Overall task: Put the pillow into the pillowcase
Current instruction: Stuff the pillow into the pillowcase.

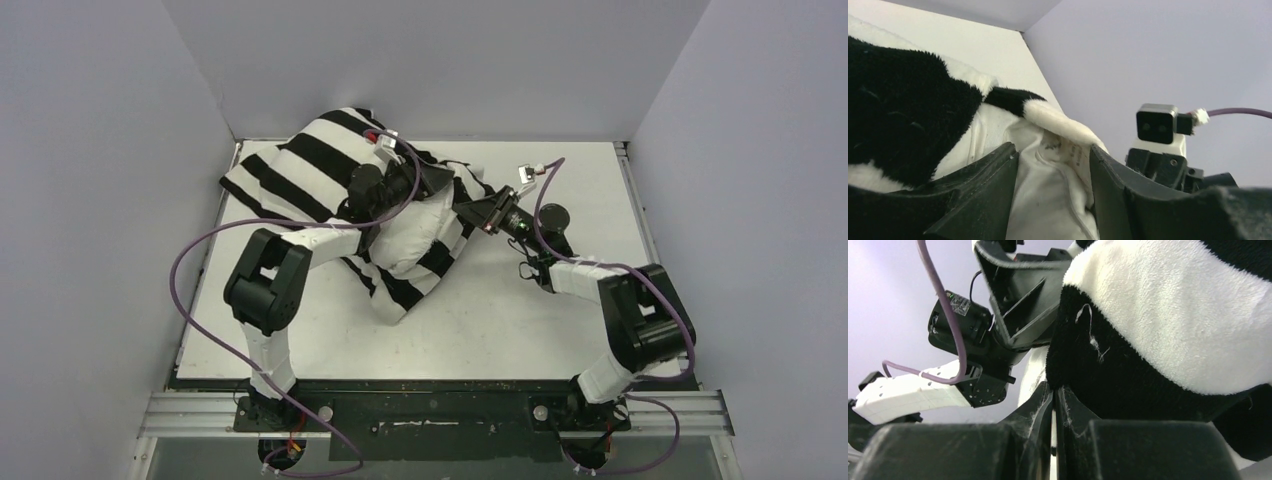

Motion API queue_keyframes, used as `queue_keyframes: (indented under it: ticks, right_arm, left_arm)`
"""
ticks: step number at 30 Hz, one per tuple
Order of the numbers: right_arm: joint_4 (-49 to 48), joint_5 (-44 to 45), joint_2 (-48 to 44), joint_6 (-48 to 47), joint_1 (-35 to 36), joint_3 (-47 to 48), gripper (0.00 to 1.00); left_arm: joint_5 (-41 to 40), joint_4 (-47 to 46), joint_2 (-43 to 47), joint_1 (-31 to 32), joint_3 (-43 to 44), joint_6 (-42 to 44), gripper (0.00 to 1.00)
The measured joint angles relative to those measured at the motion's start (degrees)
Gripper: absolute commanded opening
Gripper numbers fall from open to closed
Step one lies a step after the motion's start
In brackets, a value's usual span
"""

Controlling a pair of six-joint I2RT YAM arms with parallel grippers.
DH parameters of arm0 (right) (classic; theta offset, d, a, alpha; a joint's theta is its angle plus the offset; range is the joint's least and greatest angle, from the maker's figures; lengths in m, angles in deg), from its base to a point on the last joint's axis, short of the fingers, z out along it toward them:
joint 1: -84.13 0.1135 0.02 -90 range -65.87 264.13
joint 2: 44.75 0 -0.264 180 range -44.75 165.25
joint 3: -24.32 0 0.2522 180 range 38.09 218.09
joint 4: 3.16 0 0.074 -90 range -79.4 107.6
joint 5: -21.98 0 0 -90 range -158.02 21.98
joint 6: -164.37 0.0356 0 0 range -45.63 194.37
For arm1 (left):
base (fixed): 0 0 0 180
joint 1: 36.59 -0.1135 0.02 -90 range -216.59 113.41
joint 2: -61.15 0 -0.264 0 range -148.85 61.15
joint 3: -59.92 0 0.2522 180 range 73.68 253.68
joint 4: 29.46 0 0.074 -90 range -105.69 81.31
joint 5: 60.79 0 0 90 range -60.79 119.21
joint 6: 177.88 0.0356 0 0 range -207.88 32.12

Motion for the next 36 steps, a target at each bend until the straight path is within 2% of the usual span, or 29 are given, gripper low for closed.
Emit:
queue_keyframes:
  ticks: [3,6,12,17,21,23,27,31,36]
  right_arm:
    - [-1.8,-0.5,6.1,2.4,0.0,3.3,0.0]
    - [-1.1,0.0,8.6,3.0,0.0,4.0,0.0]
    - [0.2,2.4,8.7,2.6,-0.1,4.3,0.0]
    - [1.3,3.5,8.7,2.4,-0.9,5.7,0.0]
    - [1.2,3.2,8.7,2.4,-1.4,6.5,0.0]
    - [1.2,2.4,8.7,2.5,-1.6,6.5,0.0]
    - [1.2,0.6,7.5,4.3,-2.1,5.6,0.0]
    - [1.5,0.9,6.5,7.4,-3.6,2.7,0.0]
    - [-0.2,2.3,6.3,11.2,-3.8,2.2,0.0]
  left_arm:
    - [4.5,2.7,0.1,-2.8,0.2,0.4,0.53]
    - [5.7,10.2,1.3,-4.3,1.0,4.3,0.53]
    - [2.1,31.4,8.5,-4.6,4.3,17.8,0.53]
    - [-3.5,42.9,15.6,-2.3,4.9,28.7,0.5]
    - [-3.9,41.8,18.2,1.2,2.5,32.1,0.39]
    - [-4.2,39.5,17.5,1.9,0.0,32.7,0.37]
    - [-7.4,33.9,9.2,1.8,-1.1,33.6,0.35]
    - [-8.7,30.8,-1.1,2.1,3.3,32.9,0.33]
    - [-10.4,24.9,-5.4,3.0,5.4,30.3,0.33]
